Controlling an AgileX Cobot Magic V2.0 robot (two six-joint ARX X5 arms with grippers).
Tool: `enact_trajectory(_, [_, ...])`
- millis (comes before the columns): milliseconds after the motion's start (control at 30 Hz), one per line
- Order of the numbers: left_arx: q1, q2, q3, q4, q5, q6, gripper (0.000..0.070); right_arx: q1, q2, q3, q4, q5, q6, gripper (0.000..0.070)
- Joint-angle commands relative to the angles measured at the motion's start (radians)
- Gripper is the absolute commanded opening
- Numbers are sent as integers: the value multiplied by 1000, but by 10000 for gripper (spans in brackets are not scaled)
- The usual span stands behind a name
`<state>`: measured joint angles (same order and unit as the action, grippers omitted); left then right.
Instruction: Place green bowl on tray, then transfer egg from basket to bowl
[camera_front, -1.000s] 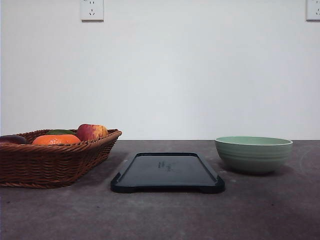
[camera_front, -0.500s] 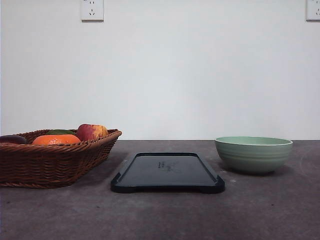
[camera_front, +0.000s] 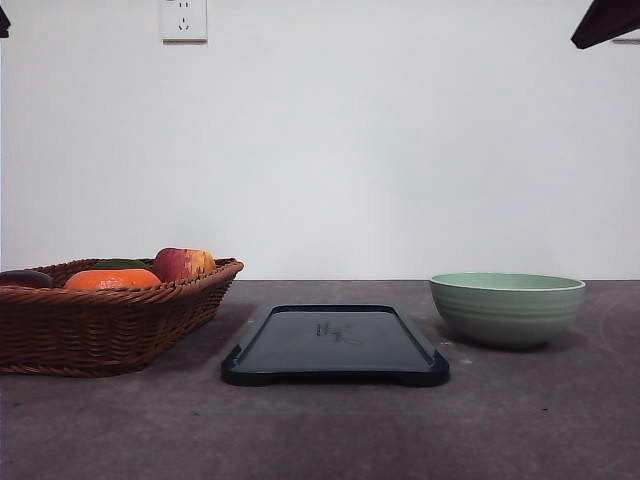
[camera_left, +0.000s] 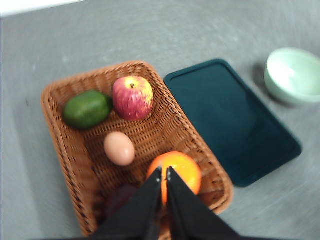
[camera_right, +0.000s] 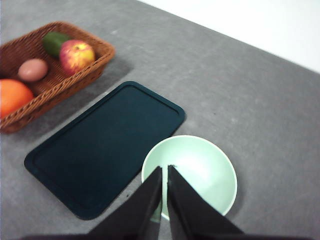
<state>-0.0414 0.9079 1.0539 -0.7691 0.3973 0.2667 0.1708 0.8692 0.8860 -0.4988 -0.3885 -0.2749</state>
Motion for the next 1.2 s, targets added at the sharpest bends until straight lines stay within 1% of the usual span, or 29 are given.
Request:
enact_trajectory(0, [-3, 7, 28, 8, 8, 60, 189, 10, 6, 20, 3, 4, -66, 114])
enact_trajectory(33, [-4, 7, 28, 8, 8, 60, 253, 12, 6, 20, 3, 6, -68, 212])
enact_trajectory(67, [-4, 7, 28, 7, 8, 60, 315, 13, 6, 20, 2, 9, -67, 327])
enact_trajectory(100, [-4, 7, 28, 7, 8, 59, 353, 13, 5, 20, 1, 21, -66, 418])
enact_trajectory(133, [-4, 7, 28, 7, 8, 59, 375, 13, 5, 20, -1, 34, -65, 473])
enact_trajectory(167, [-4, 7, 28, 7, 8, 58, 380, 13, 5, 20, -4, 49, -64, 493])
enact_trajectory(267, [-5, 7, 28, 6, 8, 54, 380, 18, 5, 21, -5, 94, -16, 492])
enact_trajectory(400, [-5, 7, 28, 6, 9, 54, 380, 19, 19, 43, -18, 116, 73, 492])
enact_trajectory(600, [-5, 7, 28, 6, 9, 51, 380, 19, 113, 162, -158, 154, 176, 489])
enact_trajectory(733, [-5, 7, 28, 7, 9, -21, 380, 18, 208, 260, -240, 199, 244, 478])
enact_trajectory(833, [-5, 7, 28, 7, 9, -35, 380, 16, 287, 334, -300, 247, 296, 478])
enact_trajectory(967, [-5, 7, 28, 6, 9, -44, 380, 14, 407, 429, -389, 285, 319, 467])
enact_trajectory(1067, [-5, 7, 28, 6, 9, -53, 380, 7, 506, 488, -438, 286, 319, 457])
enact_trajectory(1167, [-5, 7, 28, 6, 9, -66, 380, 1, 597, 524, -456, 288, 318, 457])
